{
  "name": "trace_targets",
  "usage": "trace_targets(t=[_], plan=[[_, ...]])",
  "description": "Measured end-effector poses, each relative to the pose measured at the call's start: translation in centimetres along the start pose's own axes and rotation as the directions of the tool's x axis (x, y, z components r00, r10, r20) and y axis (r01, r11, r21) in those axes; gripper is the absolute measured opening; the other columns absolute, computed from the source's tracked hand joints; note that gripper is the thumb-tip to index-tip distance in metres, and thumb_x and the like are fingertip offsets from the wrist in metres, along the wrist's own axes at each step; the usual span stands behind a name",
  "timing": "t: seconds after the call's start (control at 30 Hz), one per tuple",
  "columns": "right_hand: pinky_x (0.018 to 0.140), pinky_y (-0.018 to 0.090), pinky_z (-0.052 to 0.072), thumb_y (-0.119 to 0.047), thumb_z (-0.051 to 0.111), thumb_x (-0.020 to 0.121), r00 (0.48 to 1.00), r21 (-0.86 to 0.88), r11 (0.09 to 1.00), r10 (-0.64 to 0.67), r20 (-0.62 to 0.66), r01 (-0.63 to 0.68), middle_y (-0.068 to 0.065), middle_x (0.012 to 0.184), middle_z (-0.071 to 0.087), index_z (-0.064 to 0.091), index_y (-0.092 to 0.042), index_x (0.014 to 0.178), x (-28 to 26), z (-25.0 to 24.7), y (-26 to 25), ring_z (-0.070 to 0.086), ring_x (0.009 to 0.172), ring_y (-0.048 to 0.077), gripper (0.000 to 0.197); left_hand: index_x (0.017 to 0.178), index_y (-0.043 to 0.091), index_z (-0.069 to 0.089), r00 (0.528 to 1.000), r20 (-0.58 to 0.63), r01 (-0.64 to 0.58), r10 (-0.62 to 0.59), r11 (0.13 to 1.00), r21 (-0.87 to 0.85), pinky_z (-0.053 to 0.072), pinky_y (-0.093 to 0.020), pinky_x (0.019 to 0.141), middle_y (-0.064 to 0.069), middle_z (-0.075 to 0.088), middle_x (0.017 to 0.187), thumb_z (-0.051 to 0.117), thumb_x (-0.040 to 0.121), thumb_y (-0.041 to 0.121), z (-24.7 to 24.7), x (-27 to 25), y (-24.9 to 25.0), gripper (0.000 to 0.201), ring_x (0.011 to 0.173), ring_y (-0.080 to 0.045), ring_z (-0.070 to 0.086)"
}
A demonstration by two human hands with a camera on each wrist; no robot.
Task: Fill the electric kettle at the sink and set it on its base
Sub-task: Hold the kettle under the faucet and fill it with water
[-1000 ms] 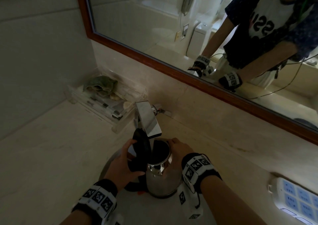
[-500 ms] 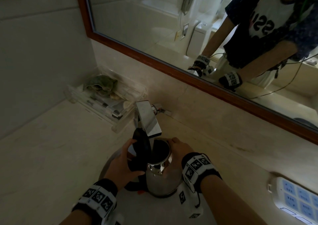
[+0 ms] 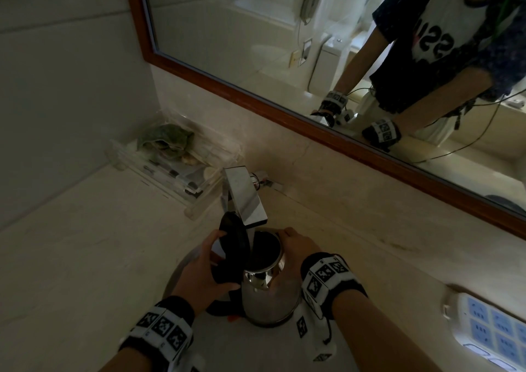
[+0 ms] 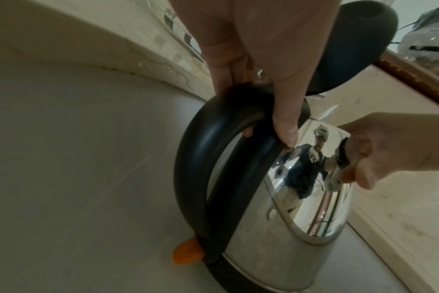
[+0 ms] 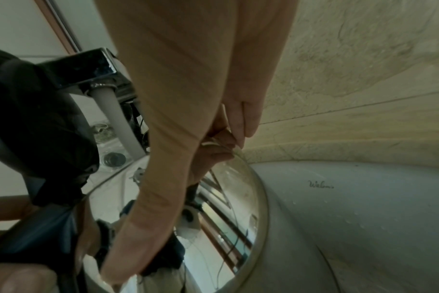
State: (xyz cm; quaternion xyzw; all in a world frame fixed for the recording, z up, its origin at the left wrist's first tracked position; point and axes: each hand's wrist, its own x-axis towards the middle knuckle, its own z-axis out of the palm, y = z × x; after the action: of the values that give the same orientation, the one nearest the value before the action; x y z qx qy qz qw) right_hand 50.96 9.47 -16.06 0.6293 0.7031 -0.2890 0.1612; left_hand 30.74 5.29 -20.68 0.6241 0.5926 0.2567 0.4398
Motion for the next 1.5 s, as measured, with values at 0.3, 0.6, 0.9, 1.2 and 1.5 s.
trace_targets(t=[0.3,0.6,0.9,1.2,1.5], plan=[[0.104,0.042,0.045,-0.038,0.086,0.062,1.000,0.003,1.000,0.002,0.003,-0.002,0.009,0.145,0.033,0.027,-0.017,0.146,0.02,0.03,0.06,0.047,0.127,0.034,0.105,0.112,0.055,0.013,1.000,-0.004,0.009,-0.009,1.000,0.003,0.044,-0.027,0.081,0.007,0.052,0.099,0.084,0.058,0.013,0.24,0.07,-0.15,0.098,0.093,-0.014,0.053],[0.103,0.041,0.044,-0.037,0.083,0.066,1.000,-0.004,1.000,-0.001,-0.013,0.001,0.009,0.145,0.032,0.026,-0.016,0.147,0.05,-0.03,0.04,0.048,0.126,0.035,0.101,0.109,0.057,0.017,1.000,0.012,0.000,0.000,1.000,-0.029,0.045,-0.028,0.081,0.005,0.055,0.096,0.083,0.059,0.012,0.07,-0.14,0.06,0.094,0.093,-0.016,0.055],[0.105,0.043,0.045,-0.038,0.088,0.058,1.000,0.015,1.000,-0.004,0.007,0.004,0.006,0.146,0.032,0.027,-0.020,0.146,-0.06,0.04,0.16,0.045,0.129,0.032,0.108,0.108,0.059,0.013,1.000,0.015,-0.001,0.001,1.000,-0.024,0.044,-0.026,0.081,0.005,0.054,0.101,0.083,0.060,0.012,0.06,-0.27,0.22,0.097,0.093,-0.015,0.054],[0.106,0.042,0.044,-0.041,0.086,0.059,1.000,0.012,1.000,0.004,-0.004,-0.004,0.006,0.146,0.032,0.025,-0.019,0.147,0.02,0.13,0.03,0.046,0.127,0.033,0.109,0.102,0.064,0.017,1.000,-0.015,-0.001,0.001,1.000,-0.019,0.043,-0.026,0.075,0.010,0.054,0.096,0.084,0.057,0.013,0.08,-0.15,0.06,0.096,0.090,-0.016,0.056],[0.105,0.043,0.045,-0.039,0.086,0.061,1.000,-0.004,1.000,0.005,0.007,-0.005,0.008,0.145,0.032,0.025,-0.019,0.147,-0.20,-0.13,-0.14,0.047,0.127,0.033,0.107,0.114,0.059,0.016,1.000,0.003,0.018,-0.018,1.000,-0.021,0.047,-0.033,0.083,0.010,0.054,0.100,0.084,0.057,0.012,0.07,-0.14,-0.02,0.100,0.094,-0.016,0.056]])
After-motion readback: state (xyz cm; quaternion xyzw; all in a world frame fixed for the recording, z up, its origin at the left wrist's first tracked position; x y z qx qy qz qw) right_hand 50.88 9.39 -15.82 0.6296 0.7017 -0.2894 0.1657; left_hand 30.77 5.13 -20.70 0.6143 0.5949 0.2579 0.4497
